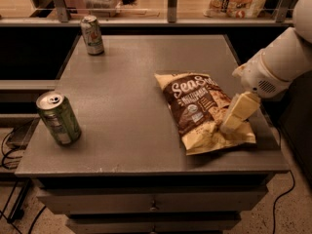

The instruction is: Move brown chip bag near 7up can

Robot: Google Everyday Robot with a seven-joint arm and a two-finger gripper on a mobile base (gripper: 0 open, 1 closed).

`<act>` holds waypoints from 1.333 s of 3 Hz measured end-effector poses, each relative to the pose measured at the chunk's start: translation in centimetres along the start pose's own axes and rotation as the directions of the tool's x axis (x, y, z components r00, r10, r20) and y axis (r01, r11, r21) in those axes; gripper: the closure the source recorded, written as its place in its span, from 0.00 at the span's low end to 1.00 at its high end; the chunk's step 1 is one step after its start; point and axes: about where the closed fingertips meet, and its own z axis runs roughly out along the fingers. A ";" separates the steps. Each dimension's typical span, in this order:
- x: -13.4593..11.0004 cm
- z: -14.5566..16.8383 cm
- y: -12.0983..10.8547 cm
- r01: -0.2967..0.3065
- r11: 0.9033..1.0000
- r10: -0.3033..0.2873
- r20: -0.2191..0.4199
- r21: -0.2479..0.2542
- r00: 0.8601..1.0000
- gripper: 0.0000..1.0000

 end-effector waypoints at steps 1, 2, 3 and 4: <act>-0.2 2.0 0.4 -0.019 0.998 0.019 -0.010 -0.056 1.000 0.19; -1.0 2.4 0.7 -0.008 0.997 0.007 -0.009 -0.076 1.000 0.42; -3.3 1.2 0.7 0.035 0.997 -0.034 0.018 -0.070 0.999 0.73; -5.9 -1.0 -0.4 0.063 0.998 -0.061 0.060 -0.031 0.996 0.96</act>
Offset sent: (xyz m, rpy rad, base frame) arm 0.0047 0.0288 -0.0184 0.0187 0.0857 0.0459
